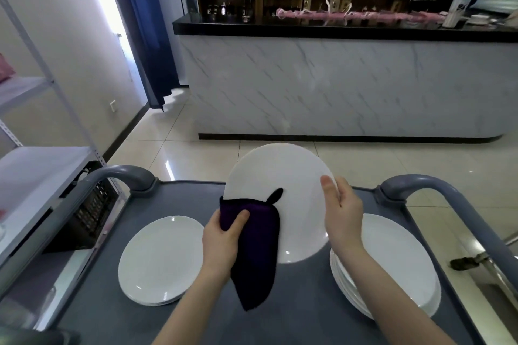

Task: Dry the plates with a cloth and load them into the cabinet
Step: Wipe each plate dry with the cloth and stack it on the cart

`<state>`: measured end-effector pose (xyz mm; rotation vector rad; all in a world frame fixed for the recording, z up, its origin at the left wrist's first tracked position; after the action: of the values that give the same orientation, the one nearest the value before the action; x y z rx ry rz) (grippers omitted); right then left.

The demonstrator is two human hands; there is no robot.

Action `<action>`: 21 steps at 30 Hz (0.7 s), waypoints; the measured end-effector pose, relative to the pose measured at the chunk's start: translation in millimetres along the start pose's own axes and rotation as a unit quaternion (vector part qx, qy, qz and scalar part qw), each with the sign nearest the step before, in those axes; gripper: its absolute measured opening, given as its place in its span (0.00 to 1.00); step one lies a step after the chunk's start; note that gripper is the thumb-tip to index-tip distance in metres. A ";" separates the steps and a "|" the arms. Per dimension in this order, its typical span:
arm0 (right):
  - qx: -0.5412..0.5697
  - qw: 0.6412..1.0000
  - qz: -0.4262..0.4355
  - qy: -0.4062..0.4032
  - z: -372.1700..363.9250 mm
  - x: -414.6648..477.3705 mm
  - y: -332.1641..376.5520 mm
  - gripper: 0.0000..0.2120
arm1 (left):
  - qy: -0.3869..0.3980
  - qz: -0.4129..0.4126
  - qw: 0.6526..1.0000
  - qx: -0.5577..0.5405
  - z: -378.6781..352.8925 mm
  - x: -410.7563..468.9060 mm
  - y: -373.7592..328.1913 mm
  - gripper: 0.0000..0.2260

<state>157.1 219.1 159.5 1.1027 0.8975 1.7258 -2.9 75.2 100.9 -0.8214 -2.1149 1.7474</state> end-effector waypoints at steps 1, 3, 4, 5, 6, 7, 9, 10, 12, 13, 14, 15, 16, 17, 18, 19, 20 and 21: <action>-0.009 0.999 0.021 0.034 4.0 3.4 0.1 0.21 | 0.011 -0.020 0.999 0.031 4.9 5.1 -5.4 0.05; -0.050 0.991 0.062 0.110 8.1 7.4 1.6 0.18 | 0.049 -0.053 0.994 0.080 10.7 14.4 -17.8 0.06; -0.077 0.982 0.084 0.150 8.0 8.0 3.1 0.17 | 0.077 -0.067 0.989 0.111 11.3 18.9 -23.8 0.07; -0.098 0.972 0.103 0.189 6.9 7.3 4.8 0.15 | 0.107 -0.082 0.980 0.149 10.5 22.7 -29.0 0.08; -0.112 0.961 0.116 0.225 5.1 6.2 7.0 0.13 | 0.134 -0.094 0.969 0.187 8.9 25.5 -33.0 0.09; -0.121 0.952 0.123 0.252 3.4 5.3 8.3 0.10 | 0.154 -0.102 0.959 0.215 6.7 27.0 -35.6 0.10; -0.126 0.945 0.132 0.271 3.4 6.7 11.1 0.07 | 0.172 -0.109 0.951 0.233 3.5 27.3 -38.3 0.10; -0.122 0.945 0.136 0.270 4.7 8.3 13.0 0.08 | 0.177 -0.108 0.951 0.230 3.2 26.8 -39.0 0.10; -0.114 0.947 0.140 0.266 7.4 11.2 17.0 0.07 | 0.196 -0.094 0.951 0.219 4.3 25.3 -39.7 0.13; -0.112 0.948 0.138 0.264 8.1 12.2 18.2 0.07 | 0.204 -0.081 0.952 0.214 5.0 24.6 -39.2 0.15; -0.109 0.949 0.131 0.266 8.6 12.7 18.8 0.07 | 0.205 -0.070 0.953 0.211 5.7 23.6 -38.6 0.15; -0.108 0.949 0.121 0.269 8.6 12.9 18.3 0.07 | 0.197 -0.067 0.955 0.210 6.3 21.9 -37.7 0.15; -0.110 0.950 0.109 0.272 8.2 12.8 17.3 0.07 | 0.185 -0.075 0.957 0.209 6.8 20.0 -36.6 0.13; -0.117 0.950 0.099 0.272 7.8 12.3 16.1 0.07 | 0.173 -0.091 0.959 0.207 6.8 17.3 -35.7 0.12; -0.129 0.952 0.088 0.263 7.1 11.3 14.5 0.08 | 0.161 -0.111 0.959 0.207 6.5 14.0 -35.2 0.12; -0.151 0.955 0.079 0.243 6.2 9.5 11.7 0.09 | 0.148 -0.133 0.957 0.209 6.3 10.2 -34.9 0.12; -0.182 0.958 0.070 0.211 5.7 6.6 8.6 0.10 | 0.135 -0.154 0.955 0.213 6.4 6.9 -34.6 0.13; -0.217 0.960 0.061 0.169 5.1 2.4 5.7 0.13 | 0.120 -0.175 0.952 0.220 6.5 4.0 -34.0 0.14</action>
<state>159.6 219.9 167.0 0.5917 0.6103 2.1271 -18.1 68.7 131.6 -0.4691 -1.5184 1.7247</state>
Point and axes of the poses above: each hand's wrist, its own x-axis towards the middle knuckle, its own z-axis out of the back of the hand, y = z × x, the point moved 2 cm from there along x, towards the middle knuckle, and after that the axes turned 11 degrees about -x, right-handed, at the moved point
